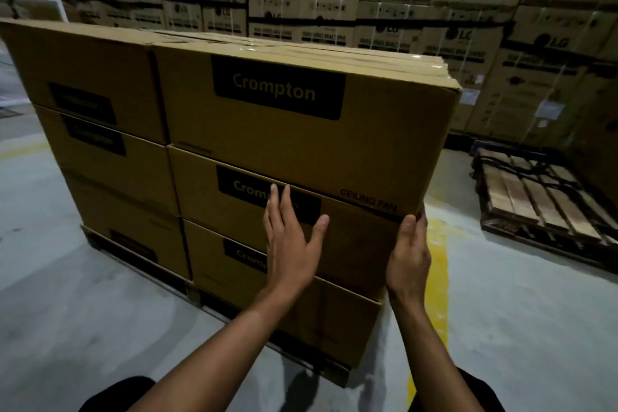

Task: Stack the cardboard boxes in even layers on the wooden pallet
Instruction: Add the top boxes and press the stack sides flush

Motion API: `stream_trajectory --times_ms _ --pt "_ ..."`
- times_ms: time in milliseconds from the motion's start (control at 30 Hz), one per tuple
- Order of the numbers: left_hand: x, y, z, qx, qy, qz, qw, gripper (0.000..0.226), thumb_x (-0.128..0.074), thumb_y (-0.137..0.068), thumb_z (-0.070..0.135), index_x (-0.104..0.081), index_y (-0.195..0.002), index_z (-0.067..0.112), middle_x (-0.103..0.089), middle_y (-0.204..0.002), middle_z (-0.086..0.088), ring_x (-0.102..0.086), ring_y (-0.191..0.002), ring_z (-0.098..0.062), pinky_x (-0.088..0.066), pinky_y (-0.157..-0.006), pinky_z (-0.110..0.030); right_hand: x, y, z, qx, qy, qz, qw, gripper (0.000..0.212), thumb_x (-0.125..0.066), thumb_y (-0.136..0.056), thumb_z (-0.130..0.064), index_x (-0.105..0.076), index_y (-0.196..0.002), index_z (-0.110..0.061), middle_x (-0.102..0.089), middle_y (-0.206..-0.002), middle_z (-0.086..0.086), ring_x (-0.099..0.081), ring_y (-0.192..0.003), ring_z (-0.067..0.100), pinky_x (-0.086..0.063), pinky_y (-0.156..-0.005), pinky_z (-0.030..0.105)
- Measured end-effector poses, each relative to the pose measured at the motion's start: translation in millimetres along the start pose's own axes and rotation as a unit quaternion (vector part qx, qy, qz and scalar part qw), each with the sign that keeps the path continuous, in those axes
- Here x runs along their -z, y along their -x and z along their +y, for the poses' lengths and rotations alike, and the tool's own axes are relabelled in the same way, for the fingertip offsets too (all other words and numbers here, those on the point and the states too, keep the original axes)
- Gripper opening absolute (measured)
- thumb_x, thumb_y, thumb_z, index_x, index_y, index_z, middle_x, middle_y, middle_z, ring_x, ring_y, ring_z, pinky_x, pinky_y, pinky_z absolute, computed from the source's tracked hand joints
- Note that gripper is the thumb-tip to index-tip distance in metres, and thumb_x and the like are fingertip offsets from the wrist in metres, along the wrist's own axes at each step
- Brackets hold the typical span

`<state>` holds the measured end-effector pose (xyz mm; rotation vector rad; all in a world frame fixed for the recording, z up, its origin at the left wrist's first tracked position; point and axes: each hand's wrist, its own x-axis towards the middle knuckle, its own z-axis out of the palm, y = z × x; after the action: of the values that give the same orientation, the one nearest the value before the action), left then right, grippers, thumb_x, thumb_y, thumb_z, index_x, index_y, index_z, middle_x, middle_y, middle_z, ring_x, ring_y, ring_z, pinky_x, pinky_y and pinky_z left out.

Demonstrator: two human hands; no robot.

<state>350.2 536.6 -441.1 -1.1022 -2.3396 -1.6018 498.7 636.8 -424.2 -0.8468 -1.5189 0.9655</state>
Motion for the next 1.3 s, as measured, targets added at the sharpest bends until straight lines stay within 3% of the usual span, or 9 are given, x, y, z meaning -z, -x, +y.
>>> stream_trajectory --times_ms 67,200,333,433,700,867,967,1200,1300 --pt "14.5 -8.3 -10.8 0.017 0.008 0.008 1.000 0.088 -0.048 -0.098 0.070 -0.006 -0.165 0.032 0.009 -0.172 0.018 0.001 -0.159 -0.021 -0.021 -0.122 -0.049 -1.2 4.0 -1.5 -0.010 -0.006 0.009 1.000 0.061 -0.028 -0.106 -0.059 -0.032 -0.160 -0.030 -0.045 -0.158 0.000 -0.042 -0.145 0.019 -0.039 -0.118 0.042" --pt "46.8 -28.2 -30.4 0.060 0.028 0.019 0.998 0.084 -0.049 -0.098 0.068 -0.012 -0.164 0.031 0.000 -0.172 0.017 -0.005 -0.159 -0.024 -0.027 -0.124 -0.056 -2.0 10.7 -7.5 -0.019 0.000 0.026 0.999 0.054 -0.025 -0.109 -0.051 -0.034 -0.159 -0.032 -0.052 -0.153 0.006 -0.051 -0.136 0.020 -0.045 -0.100 0.034" --pt "80.6 -52.6 -51.6 0.084 0.046 0.029 0.995 0.082 -0.050 -0.098 0.066 -0.017 -0.164 0.028 -0.011 -0.172 0.008 -0.014 -0.158 -0.024 -0.031 -0.123 -0.058 1.0 12.2 -20.5 -0.008 0.013 0.043 0.999 0.048 -0.026 -0.112 -0.045 -0.040 -0.155 -0.029 -0.065 -0.128 0.003 -0.063 -0.103 0.023 -0.051 -0.079 0.033" --pt "103.6 -71.3 -67.0 0.096 0.052 0.037 0.993 0.082 -0.052 -0.098 0.065 -0.021 -0.163 0.025 -0.020 -0.171 0.003 -0.021 -0.156 -0.025 -0.033 -0.122 -0.056 0.1 8.7 -21.0 -0.001 0.021 0.053 0.998 0.050 -0.023 -0.109 -0.056 -0.039 -0.152 -0.037 -0.057 -0.146 0.001 -0.058 -0.122 0.021 -0.046 -0.095 0.037" --pt "149.3 -108.4 -98.9 0.133 0.066 0.017 0.989 0.083 -0.059 -0.098 0.058 -0.023 -0.163 0.021 -0.028 -0.168 -0.006 -0.030 -0.152 -0.032 -0.036 -0.120 -0.054 -16.1 15.6 -22.6 -0.049 0.062 0.099 0.992 0.057 -0.019 -0.103 -0.064 -0.039 -0.147 -0.035 -0.057 -0.141 0.013 -0.055 -0.126 0.037 -0.044 -0.098 0.049" --pt "172.3 -128.8 -118.1 0.148 0.049 0.006 0.988 0.086 -0.061 -0.097 0.058 -0.020 -0.164 0.024 -0.025 -0.169 -0.006 -0.029 -0.153 -0.033 -0.036 -0.119 -0.057 -31.1 18.7 -25.9 -0.045 0.081 0.131 0.987 0.070 -0.013 -0.085 -0.090 -0.034 -0.141 -0.054 -0.060 -0.116 0.017 -0.061 -0.097 0.035 -0.048 -0.080 0.052" --pt "181.8 -142.4 -128.0 0.157 0.049 0.005 0.986 0.088 -0.062 -0.096 0.059 -0.021 -0.164 0.024 -0.026 -0.169 -0.006 -0.029 -0.153 -0.033 -0.036 -0.119 -0.057 -34.9 14.9 -18.1 -0.026 0.104 0.160 0.981 0.047 -0.015 -0.086 -0.090 -0.030 -0.126 -0.073 -0.055 -0.111 0.007 -0.058 -0.096 0.032 -0.048 -0.082 0.055" --pt "183.6 -174.2 -135.9 0.144 0.050 0.032 0.988 0.084 -0.065 -0.096 0.057 -0.027 -0.163 0.024 -0.030 -0.166 -0.009 -0.034 -0.150 -0.033 -0.037 -0.117 -0.049 -42.7 10.5 -24.5 0.007 0.119 0.174 0.978 0.031 -0.020 -0.101 -0.070 -0.032 -0.130 -0.066 -0.061 -0.127 0.018 -0.058 -0.095 0.034 -0.050 -0.081 0.060" --pt "180.2 -186.3 -142.5 0.148 0.059 0.033 0.987 0.080 -0.061 -0.098 0.058 -0.028 -0.163 0.028 -0.026 -0.161 -0.007 -0.037 -0.145 -0.032 -0.041 -0.115 -0.047 -48.0 6.0 -21.8 0.000 0.114 0.188 0.975 0.049 -0.016 -0.097 -0.078 -0.037 -0.136 -0.057 -0.060 -0.127 0.014 -0.060 -0.097 0.038 -0.050 -0.084 0.061"
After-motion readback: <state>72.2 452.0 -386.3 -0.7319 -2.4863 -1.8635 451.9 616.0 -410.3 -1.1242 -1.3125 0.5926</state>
